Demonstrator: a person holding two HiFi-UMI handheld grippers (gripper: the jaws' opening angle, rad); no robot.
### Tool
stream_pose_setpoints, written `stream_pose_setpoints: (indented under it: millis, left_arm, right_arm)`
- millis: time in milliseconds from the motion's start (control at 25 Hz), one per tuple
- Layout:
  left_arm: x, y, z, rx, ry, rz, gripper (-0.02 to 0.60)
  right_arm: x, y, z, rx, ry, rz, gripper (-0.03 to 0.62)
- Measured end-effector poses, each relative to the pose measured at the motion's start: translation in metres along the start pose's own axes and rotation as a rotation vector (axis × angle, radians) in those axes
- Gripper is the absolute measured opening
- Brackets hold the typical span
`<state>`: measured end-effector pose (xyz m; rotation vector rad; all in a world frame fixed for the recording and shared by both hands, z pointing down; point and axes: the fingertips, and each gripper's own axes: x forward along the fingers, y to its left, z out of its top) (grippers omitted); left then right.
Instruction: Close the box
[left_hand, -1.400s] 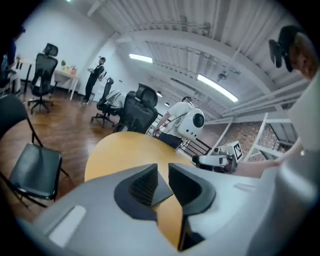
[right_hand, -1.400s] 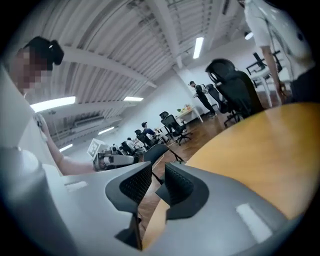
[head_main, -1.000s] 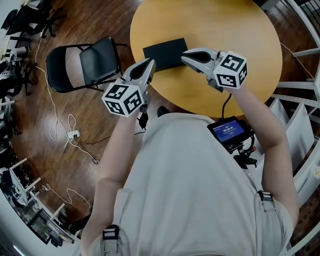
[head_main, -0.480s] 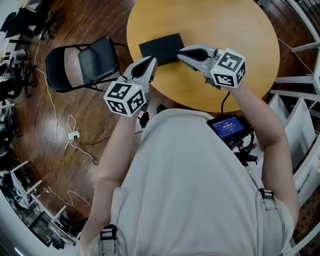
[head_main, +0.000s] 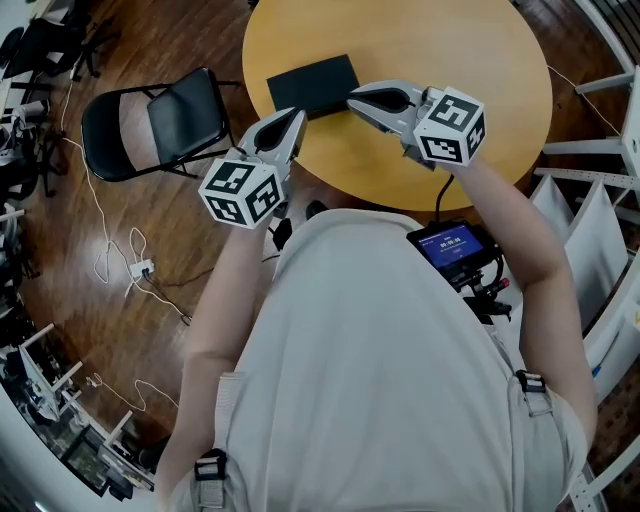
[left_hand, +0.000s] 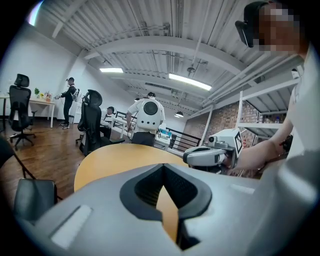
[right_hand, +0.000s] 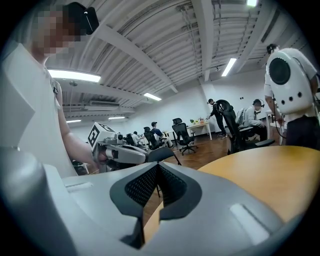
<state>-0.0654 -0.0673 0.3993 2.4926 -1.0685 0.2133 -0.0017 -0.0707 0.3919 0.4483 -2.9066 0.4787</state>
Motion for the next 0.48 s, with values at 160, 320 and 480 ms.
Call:
stream_pose_setpoints:
  millis: [160,320,480]
  left_arm:
    - [-0.0020,0.0059,0.0058,-0.002,-0.001,0.010,0.000]
    - [-0.0025,0.0036,0.0010,-0.008,0.002,0.013,0.000]
    - [-0.0044,0.0038,-0.0020,-0.013,0.005,0.016,0.000]
  right_arm:
    - [0.0061,-0.0022,0.0048,0.003,0.005,0.005,0.000]
    - [0.0050,-0.0011,0.0008,0.006,0.015,0.006,0.000]
    - [0.0064,0.0000,0.0017,0.002,0.015,0.008,0.000]
